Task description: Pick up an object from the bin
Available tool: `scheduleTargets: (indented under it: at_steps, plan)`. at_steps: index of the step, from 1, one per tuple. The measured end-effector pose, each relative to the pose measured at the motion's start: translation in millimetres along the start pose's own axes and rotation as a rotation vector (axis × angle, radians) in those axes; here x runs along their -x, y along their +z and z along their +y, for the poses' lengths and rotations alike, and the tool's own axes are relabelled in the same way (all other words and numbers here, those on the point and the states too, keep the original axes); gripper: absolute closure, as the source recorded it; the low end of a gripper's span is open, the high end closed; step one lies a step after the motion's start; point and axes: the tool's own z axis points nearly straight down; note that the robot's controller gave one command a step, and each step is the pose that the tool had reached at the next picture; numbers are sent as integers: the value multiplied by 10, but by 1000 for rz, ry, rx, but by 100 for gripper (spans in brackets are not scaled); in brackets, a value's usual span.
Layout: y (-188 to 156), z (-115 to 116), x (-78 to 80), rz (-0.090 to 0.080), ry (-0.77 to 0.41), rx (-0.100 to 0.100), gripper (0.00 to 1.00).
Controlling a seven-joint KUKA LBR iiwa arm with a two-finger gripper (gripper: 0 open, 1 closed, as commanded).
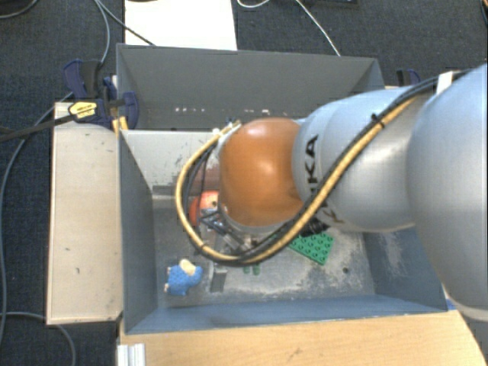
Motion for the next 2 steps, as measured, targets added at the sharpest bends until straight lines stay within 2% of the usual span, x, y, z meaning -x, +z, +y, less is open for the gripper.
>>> scheduleTargets:
  at_steps: [1, 2]
  plan:
    - [938, 172, -10, 4, -42, -1, 0]
    - [898, 171, 8, -2, -35, 2, 100]
